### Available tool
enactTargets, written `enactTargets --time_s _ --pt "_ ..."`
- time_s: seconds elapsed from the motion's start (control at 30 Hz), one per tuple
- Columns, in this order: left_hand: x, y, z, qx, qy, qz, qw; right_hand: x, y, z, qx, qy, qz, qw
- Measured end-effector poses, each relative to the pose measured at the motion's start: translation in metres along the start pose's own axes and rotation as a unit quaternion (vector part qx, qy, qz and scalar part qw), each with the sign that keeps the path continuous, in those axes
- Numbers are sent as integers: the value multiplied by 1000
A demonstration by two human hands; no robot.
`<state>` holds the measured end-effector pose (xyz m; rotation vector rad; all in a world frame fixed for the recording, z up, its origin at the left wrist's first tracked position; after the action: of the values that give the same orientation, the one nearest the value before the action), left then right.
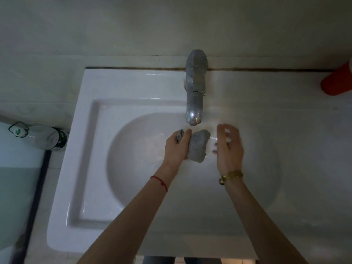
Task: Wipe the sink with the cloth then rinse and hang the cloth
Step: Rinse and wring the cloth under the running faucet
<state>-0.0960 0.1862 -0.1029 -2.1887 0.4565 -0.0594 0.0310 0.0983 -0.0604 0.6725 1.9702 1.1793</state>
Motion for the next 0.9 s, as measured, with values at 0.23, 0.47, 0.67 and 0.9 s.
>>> enactTargets --time_s 0.23,0.47,0.67,0.9 --pt "5 0 -8 102 19 62 993 50 -40 -8 348 206 135 905" --pt "0 -7 -17 173 -28 98 980 50 -27 1 104 55 35 992" --pt "-2 0 -17 149 -103 72 981 55 -19 -17 29 39 -21 999" --pt "-1 -1 -16 137 -112 48 983 64 -23 -18 36 24 29 999"
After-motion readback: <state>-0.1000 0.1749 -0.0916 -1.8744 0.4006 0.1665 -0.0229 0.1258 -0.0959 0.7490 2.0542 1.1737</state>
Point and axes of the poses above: each hand's wrist, its own z-axis towards the middle knuckle, its own x-axis out of the palm, y = z × x, the point moved 5 cm from there along z, towards the middle knuckle, and after that the axes turned 2 degrees about -x, right-handed, at the moved point
